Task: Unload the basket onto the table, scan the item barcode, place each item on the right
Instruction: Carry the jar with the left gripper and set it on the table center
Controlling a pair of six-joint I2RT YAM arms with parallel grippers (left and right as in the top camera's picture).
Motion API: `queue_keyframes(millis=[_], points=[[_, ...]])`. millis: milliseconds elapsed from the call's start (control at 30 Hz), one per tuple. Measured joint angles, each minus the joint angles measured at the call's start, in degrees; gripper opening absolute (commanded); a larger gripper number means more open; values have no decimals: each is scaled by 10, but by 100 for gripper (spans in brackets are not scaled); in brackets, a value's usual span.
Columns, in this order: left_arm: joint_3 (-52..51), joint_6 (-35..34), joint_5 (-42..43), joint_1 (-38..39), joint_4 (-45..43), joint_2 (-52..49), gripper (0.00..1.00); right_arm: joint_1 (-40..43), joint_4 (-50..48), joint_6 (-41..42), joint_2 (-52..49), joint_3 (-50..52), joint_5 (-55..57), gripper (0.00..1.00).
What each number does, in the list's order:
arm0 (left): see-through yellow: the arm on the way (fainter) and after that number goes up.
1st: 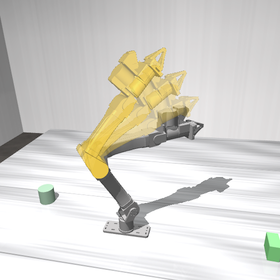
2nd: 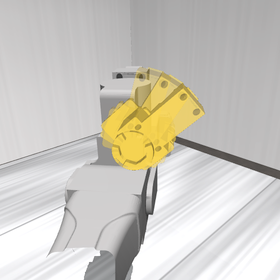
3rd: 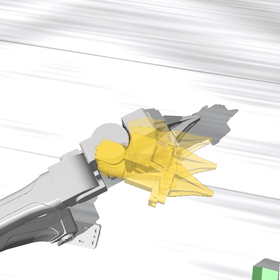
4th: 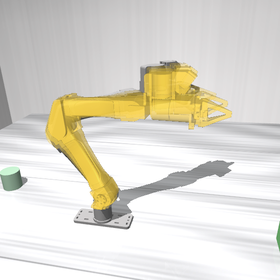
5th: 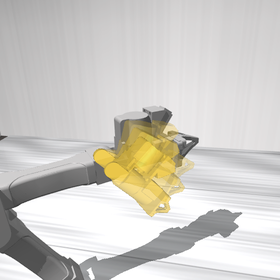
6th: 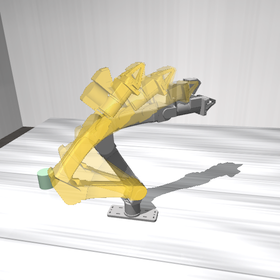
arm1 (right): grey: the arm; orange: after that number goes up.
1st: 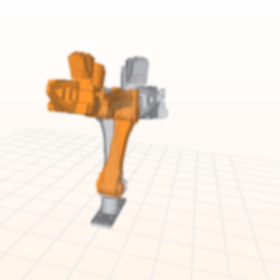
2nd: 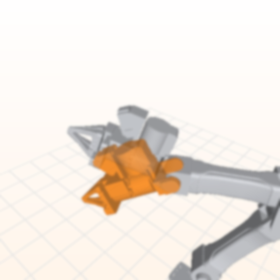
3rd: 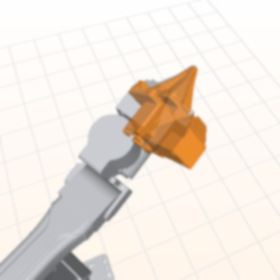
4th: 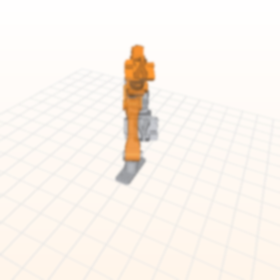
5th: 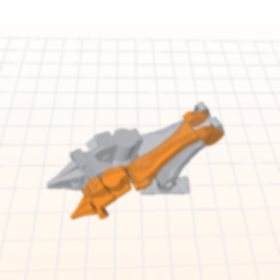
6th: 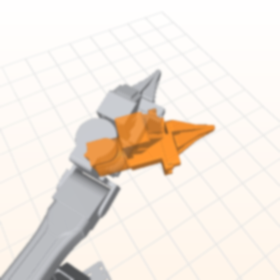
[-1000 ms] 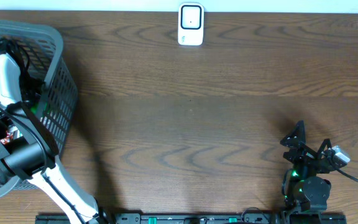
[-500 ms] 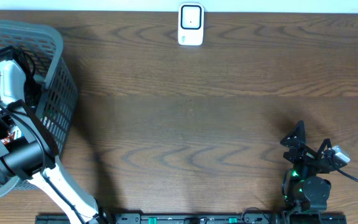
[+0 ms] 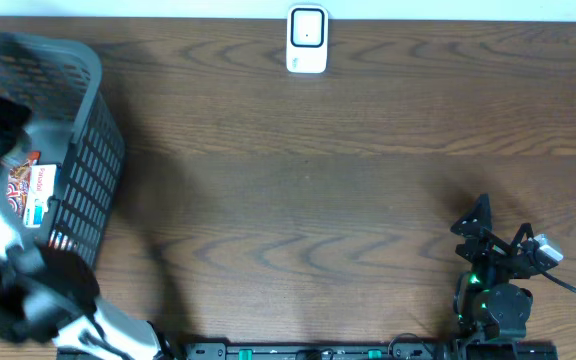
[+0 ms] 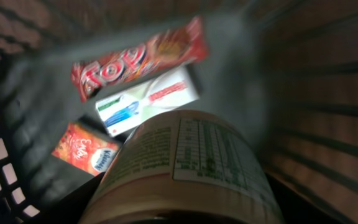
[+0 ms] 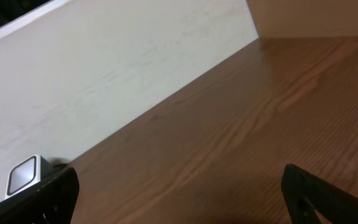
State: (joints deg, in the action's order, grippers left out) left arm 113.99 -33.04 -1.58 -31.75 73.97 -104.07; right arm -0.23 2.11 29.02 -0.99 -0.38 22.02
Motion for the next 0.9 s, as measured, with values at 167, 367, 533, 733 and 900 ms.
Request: queue_keyframes(millis=[167, 367, 533, 733, 900], points=[[23, -13, 145, 12, -40, 170, 69, 0, 0, 0, 0, 0, -1, 99], [24, -33, 242, 204, -61, 228, 69, 0, 0, 0, 0, 0, -2, 99], [19, -36, 182, 424, -54, 156, 69, 0, 0, 0, 0, 0, -2, 99], [10, -49, 110, 578, -19, 3, 69, 0, 0, 0, 0, 0, -2, 99], [10, -54, 76, 650, -22, -110, 69, 0, 0, 0, 0, 0, -2, 99]])
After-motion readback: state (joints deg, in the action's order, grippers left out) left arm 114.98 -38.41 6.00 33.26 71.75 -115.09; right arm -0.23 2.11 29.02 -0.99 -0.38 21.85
